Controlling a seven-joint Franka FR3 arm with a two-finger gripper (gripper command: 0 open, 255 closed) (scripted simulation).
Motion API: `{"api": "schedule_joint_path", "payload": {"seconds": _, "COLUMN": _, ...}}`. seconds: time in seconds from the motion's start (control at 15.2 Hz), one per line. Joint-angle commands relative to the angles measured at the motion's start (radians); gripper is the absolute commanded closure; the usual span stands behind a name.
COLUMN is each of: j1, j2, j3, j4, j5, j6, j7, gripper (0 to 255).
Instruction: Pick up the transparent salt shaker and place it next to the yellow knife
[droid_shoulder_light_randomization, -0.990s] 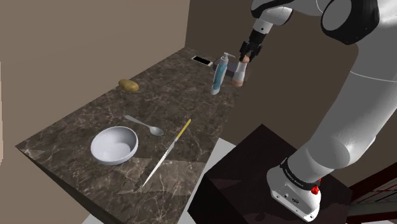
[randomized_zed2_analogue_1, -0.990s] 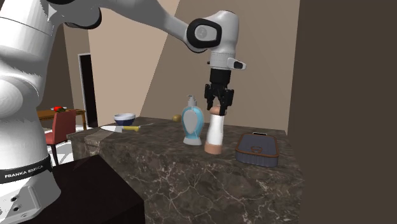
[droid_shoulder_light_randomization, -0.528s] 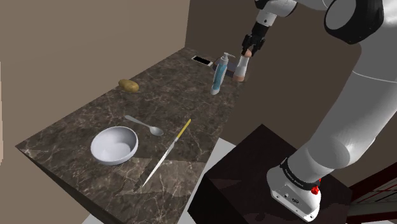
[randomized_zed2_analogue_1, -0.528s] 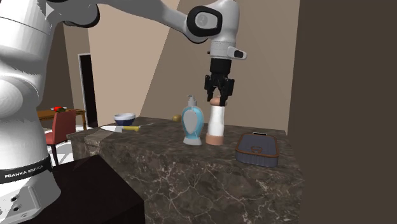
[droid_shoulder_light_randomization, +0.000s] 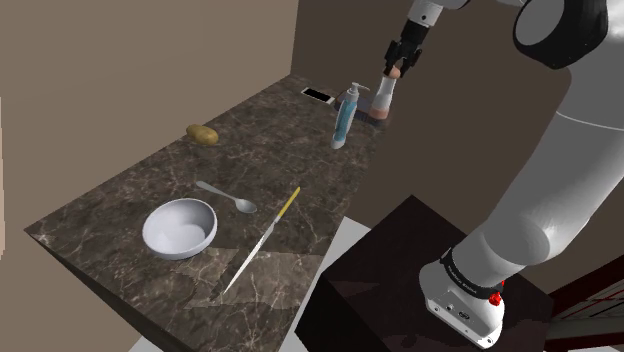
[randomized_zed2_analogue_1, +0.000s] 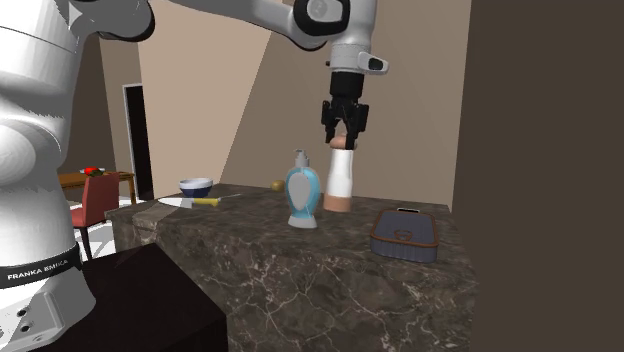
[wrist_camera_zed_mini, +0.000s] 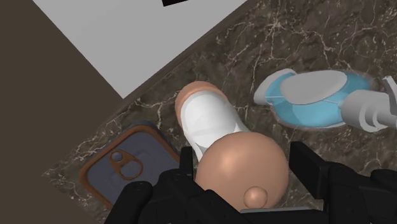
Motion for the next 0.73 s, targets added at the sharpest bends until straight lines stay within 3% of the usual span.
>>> {"api": "schedule_joint_path", "payload": {"seconds": 0.0, "j1": -0.003, "j2": -0.001, "j3": -0.002, "j4": 0.027, "j5": -0.001, "j6": -0.028, "j7": 0.003, "gripper": 255}}
{"api": "schedule_joint_path", "payload": {"seconds": 0.66, "j1": -0.018, "j2": 0.013, "j3": -0.005, "j4": 0.180, "j5": 0.002, "j6": -0.167, "j7": 0.020, "gripper": 255}}
